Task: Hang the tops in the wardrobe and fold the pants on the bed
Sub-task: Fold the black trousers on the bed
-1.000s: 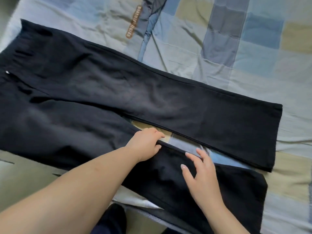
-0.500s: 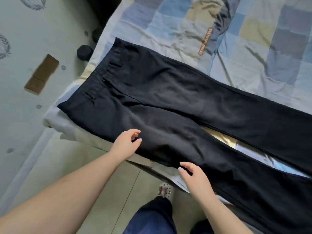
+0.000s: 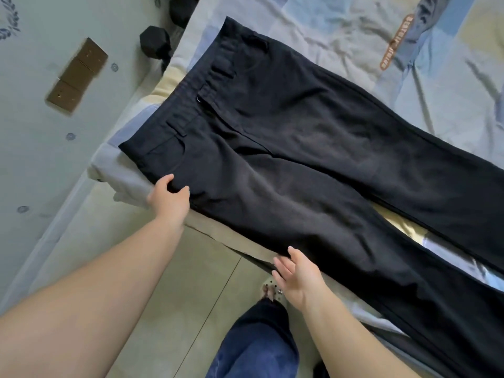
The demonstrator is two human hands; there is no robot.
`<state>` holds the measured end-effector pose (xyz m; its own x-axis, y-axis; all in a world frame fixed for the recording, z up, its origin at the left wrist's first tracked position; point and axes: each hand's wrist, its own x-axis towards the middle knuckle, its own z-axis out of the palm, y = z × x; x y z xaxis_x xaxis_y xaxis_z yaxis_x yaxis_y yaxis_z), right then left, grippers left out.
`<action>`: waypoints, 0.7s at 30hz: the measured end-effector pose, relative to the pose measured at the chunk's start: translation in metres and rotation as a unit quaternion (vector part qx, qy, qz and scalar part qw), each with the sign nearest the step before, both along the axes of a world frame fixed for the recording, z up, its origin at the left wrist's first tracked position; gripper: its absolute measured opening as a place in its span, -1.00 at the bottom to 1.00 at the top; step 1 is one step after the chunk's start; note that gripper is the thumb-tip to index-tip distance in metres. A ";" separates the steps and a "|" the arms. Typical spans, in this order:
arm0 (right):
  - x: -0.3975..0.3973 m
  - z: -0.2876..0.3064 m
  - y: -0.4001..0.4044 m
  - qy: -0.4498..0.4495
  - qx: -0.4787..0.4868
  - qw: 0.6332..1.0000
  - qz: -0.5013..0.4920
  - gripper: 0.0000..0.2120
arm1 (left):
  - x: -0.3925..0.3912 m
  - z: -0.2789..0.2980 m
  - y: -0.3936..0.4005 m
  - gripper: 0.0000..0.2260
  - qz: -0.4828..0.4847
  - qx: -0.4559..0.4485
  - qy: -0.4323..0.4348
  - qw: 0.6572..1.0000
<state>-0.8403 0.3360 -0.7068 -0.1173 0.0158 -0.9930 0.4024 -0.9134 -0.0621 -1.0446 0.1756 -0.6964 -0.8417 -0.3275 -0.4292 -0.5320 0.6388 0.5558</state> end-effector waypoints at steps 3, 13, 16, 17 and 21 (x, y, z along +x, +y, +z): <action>-0.006 -0.007 -0.006 -0.030 -0.025 0.997 -0.066 -0.92 | -0.013 -0.004 -0.006 -0.61 0.075 0.086 0.032 0.993; -0.011 0.008 -0.004 -0.039 0.056 0.963 -0.259 -0.87 | -0.042 0.003 -0.017 -0.79 0.034 0.195 -0.018 0.980; -0.018 0.030 0.010 -0.014 0.087 0.959 -0.269 -0.95 | -0.043 0.009 -0.012 -0.70 0.033 0.174 0.000 0.984; -0.020 0.035 0.015 -0.014 0.094 0.958 -0.272 -0.95 | -0.045 0.011 -0.009 -0.65 0.037 0.165 0.009 0.985; -0.023 0.053 0.039 -0.015 0.111 0.961 -0.254 -0.92 | -0.055 0.027 0.010 -0.53 0.059 0.143 0.033 0.987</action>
<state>-0.8630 0.3751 -0.6536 -0.0103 0.2750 -0.9614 -0.0874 -0.9580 -0.2731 -1.0995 0.1856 -0.6694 -0.8342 -0.2984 -0.4637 -0.5498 0.3861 0.7407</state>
